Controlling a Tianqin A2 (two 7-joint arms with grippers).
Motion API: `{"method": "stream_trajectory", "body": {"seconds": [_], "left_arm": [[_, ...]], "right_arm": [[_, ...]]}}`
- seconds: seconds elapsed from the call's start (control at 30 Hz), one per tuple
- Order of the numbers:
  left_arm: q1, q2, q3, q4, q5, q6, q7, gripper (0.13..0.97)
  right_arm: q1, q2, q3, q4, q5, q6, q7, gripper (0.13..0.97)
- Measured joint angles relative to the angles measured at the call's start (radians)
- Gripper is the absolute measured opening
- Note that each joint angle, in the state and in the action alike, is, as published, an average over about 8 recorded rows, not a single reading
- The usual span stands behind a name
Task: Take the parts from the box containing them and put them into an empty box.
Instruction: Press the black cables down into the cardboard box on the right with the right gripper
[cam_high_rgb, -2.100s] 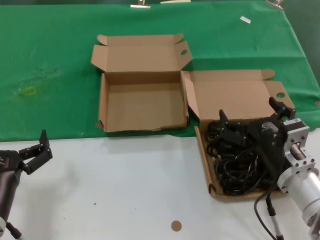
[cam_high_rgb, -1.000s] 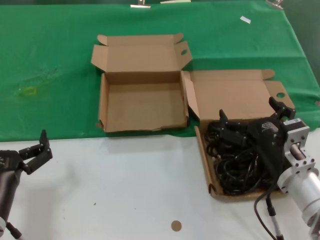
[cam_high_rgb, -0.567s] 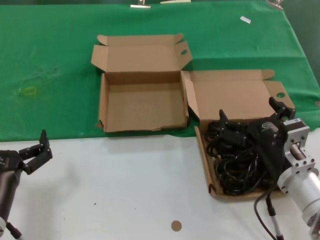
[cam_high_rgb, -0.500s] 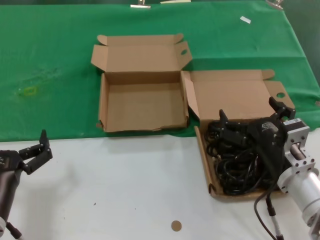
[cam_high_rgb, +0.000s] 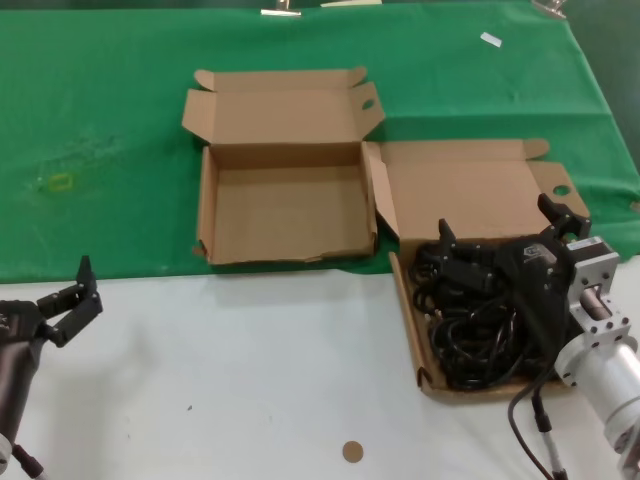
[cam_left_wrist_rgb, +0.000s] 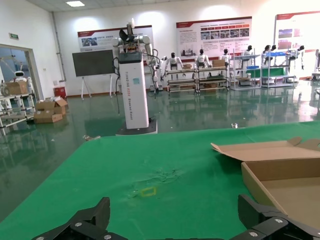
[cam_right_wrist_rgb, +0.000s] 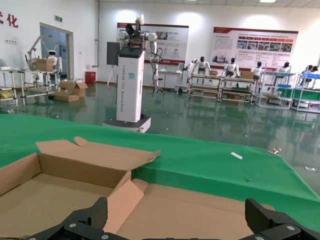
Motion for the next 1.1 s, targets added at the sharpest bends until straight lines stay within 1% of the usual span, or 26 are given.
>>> {"method": "stream_trajectory", "body": {"seconds": [0.23, 0.27, 0.4, 0.53, 0.67, 0.93, 0.97, 1.1], "left_arm": [[0.000, 0.000, 0.000, 0.000, 0.000, 0.000, 0.000, 0.840], [0.000, 0.000, 0.000, 0.000, 0.000, 0.000, 0.000, 0.840], [0.000, 0.000, 0.000, 0.000, 0.000, 0.000, 0.000, 0.755], [0.000, 0.000, 0.000, 0.000, 0.000, 0.000, 0.000, 0.669], [0.000, 0.000, 0.000, 0.000, 0.000, 0.000, 0.000, 0.669], [0.000, 0.000, 0.000, 0.000, 0.000, 0.000, 0.000, 0.443], [0.000, 0.000, 0.000, 0.000, 0.000, 0.000, 0.000, 0.443], [0.000, 0.000, 0.000, 0.000, 0.000, 0.000, 0.000, 0.357]], "right_arm": [[-0.005, 0.013, -0.009, 0.002, 0.005, 0.004, 0.008, 0.966], [-0.006, 0.016, -0.011, 0.003, 0.006, 0.004, 0.010, 0.966], [-0.009, 0.039, -0.027, 0.009, 0.015, 0.008, 0.021, 0.966], [-0.009, 0.089, -0.064, 0.021, 0.036, 0.020, 0.040, 0.966], [-0.002, 0.163, -0.120, 0.038, 0.070, 0.041, 0.056, 0.966], [0.044, 0.373, -0.283, 0.073, 0.177, 0.092, 0.058, 0.966], [0.053, 0.400, -0.304, 0.075, 0.189, 0.093, 0.058, 0.966], [0.090, 0.505, -0.379, 0.080, 0.215, 0.070, 0.072, 0.966]]}}
